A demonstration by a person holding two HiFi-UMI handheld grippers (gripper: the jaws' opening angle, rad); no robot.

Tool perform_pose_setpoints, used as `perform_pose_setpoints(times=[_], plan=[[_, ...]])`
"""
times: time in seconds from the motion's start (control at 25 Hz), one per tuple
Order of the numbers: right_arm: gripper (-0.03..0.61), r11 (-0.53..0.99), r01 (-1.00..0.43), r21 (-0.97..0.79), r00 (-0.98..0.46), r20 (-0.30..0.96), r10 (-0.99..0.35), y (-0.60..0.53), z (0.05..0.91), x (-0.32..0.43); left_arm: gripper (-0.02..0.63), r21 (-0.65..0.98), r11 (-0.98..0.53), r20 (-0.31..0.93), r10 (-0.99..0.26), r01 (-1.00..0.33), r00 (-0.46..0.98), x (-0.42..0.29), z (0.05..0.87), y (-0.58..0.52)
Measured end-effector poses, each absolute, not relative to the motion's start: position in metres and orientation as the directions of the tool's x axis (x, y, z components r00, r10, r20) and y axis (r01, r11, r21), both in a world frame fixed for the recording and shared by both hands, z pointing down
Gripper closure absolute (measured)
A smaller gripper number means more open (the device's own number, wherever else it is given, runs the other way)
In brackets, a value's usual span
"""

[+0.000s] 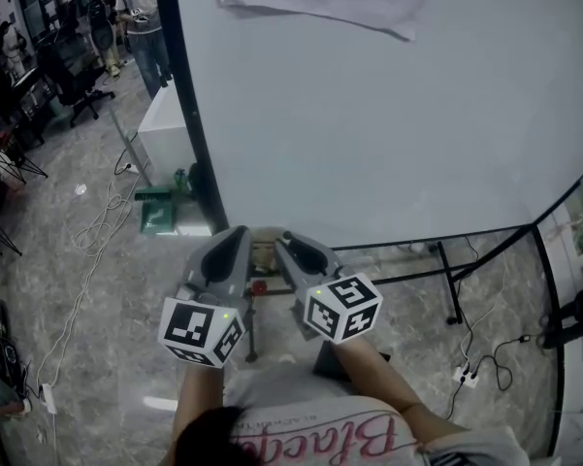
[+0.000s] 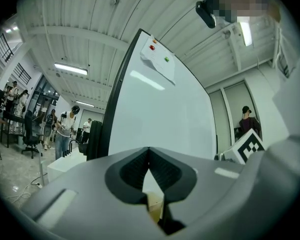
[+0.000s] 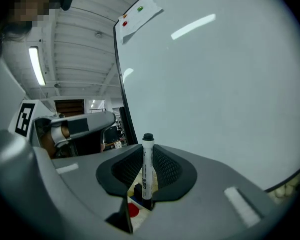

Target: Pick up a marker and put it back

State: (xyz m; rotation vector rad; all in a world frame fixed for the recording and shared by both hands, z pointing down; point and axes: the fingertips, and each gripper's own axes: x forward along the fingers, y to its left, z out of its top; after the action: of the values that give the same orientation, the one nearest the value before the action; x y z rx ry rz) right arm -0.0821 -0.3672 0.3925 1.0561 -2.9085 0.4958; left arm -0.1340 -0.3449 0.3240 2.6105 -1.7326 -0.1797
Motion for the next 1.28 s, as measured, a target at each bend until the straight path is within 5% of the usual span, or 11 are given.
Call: perform_pose_setpoints(times=[0.84, 1.28], plan=[[0.468, 0.624, -0.666, -0.409, -0.730, 0.185, -0.658, -0.391, 0.433, -0.068, 0.614, 0.075, -0.403, -0.090, -0.914, -0.912, 0.397, -0.134, 0.330, -0.349], [0.414, 0.682, -0.673, -0.288, -0.719, 0.039, -0.693, -0.391, 0.378, -0.048, 0.614, 0.083, -0.407, -0.103, -0.912, -0.910, 0.398, -0.139, 0.327, -0.352]])
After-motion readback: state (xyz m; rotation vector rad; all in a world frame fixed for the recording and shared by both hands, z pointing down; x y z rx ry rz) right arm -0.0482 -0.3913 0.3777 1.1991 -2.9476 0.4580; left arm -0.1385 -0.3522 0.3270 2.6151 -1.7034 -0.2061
